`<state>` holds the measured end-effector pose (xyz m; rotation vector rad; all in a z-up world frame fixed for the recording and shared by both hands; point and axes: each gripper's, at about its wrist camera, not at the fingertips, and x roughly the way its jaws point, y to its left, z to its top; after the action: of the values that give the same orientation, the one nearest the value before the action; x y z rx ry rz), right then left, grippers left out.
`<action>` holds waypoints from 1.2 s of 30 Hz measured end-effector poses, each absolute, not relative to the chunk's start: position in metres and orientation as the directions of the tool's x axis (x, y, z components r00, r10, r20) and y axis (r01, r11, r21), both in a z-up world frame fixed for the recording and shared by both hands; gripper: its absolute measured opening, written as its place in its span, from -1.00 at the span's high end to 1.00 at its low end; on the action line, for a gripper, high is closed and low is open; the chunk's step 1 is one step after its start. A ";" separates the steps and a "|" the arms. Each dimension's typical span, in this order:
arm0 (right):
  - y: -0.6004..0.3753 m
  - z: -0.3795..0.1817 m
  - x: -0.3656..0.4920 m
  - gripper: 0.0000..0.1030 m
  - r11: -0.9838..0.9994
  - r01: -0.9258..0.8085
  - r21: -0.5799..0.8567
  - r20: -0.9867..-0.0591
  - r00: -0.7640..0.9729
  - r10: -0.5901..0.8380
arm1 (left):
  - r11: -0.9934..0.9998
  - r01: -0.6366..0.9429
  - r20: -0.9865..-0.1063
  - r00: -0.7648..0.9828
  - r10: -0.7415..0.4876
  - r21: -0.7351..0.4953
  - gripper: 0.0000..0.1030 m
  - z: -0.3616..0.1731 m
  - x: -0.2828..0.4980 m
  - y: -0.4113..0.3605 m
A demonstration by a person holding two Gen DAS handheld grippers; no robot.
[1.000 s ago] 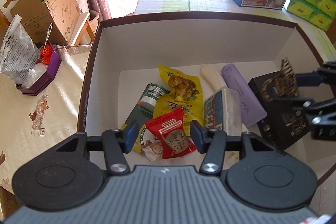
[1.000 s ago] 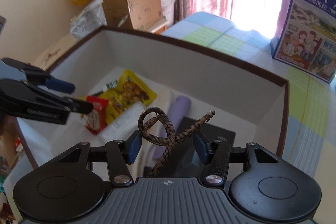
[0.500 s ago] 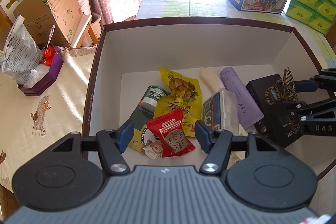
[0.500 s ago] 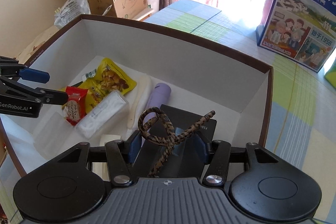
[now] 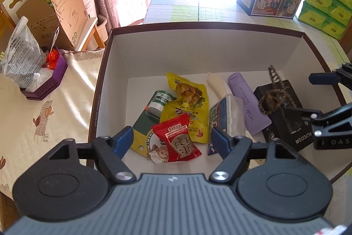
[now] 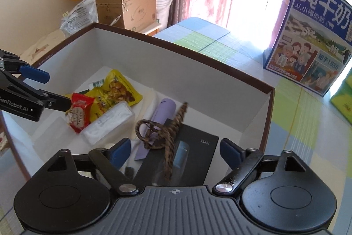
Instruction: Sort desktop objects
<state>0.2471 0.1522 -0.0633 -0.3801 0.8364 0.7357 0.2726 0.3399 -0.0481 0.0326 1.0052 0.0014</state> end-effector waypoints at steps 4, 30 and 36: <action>0.150 -0.062 0.243 -0.85 0.696 -0.718 -0.012 -0.787 0.437 0.436 | 1.000 0.014 -0.838 0.545 0.014 0.026 -0.56 -0.044 0.269 0.337; 0.134 -0.039 0.209 -0.96 0.739 -0.673 0.040 -0.781 0.440 0.443 | 0.998 -0.008 -0.783 0.619 0.057 0.066 -0.78 -0.013 0.234 0.324; 0.119 -0.028 0.194 -0.96 0.758 -0.648 0.071 -0.765 0.452 0.458 | 0.997 -0.019 -0.753 0.655 0.067 0.073 -0.88 0.000 0.216 0.318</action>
<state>0.1938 0.1186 -0.0279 -0.2453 0.8617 0.6916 0.2159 0.3178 -0.0002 0.0606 0.8558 0.0487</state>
